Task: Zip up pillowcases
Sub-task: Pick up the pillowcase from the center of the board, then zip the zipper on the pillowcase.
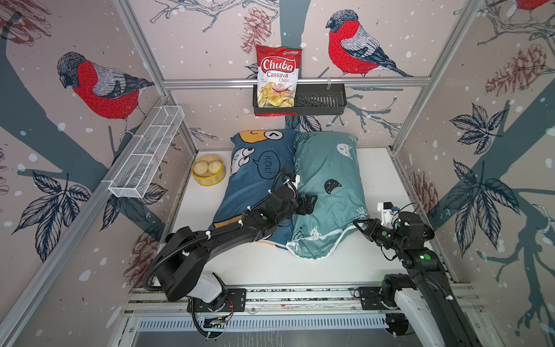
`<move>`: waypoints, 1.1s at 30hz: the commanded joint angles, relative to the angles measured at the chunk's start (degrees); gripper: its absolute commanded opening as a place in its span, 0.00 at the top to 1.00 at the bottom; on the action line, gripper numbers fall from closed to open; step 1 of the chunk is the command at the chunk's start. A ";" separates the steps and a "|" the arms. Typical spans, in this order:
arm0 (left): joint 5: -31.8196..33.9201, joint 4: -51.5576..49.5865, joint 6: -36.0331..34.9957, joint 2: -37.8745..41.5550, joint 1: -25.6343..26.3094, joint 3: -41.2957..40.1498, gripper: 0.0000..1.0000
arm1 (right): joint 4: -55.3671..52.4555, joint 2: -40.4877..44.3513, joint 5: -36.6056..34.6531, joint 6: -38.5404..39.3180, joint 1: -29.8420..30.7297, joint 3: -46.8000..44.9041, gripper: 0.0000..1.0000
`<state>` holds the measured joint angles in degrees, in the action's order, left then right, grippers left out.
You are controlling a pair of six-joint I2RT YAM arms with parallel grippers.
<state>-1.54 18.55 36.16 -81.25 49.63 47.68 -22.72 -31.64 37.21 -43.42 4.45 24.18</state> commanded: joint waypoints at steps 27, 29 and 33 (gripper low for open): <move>-12.52 52.81 33.89 -15.43 12.28 -11.03 0.42 | 9.76 4.31 2.93 -1.34 5.61 -2.65 1.00; -13.00 51.96 33.80 -16.45 12.27 -9.75 0.42 | 10.30 4.44 2.87 -1.56 6.32 -2.56 1.00; -12.48 54.21 35.19 -18.14 12.26 -9.98 0.44 | 10.56 4.59 2.58 -1.67 7.22 -2.39 1.00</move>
<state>-14.87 67.24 70.08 -98.76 61.84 37.65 -15.53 -27.33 39.22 -44.91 11.20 21.56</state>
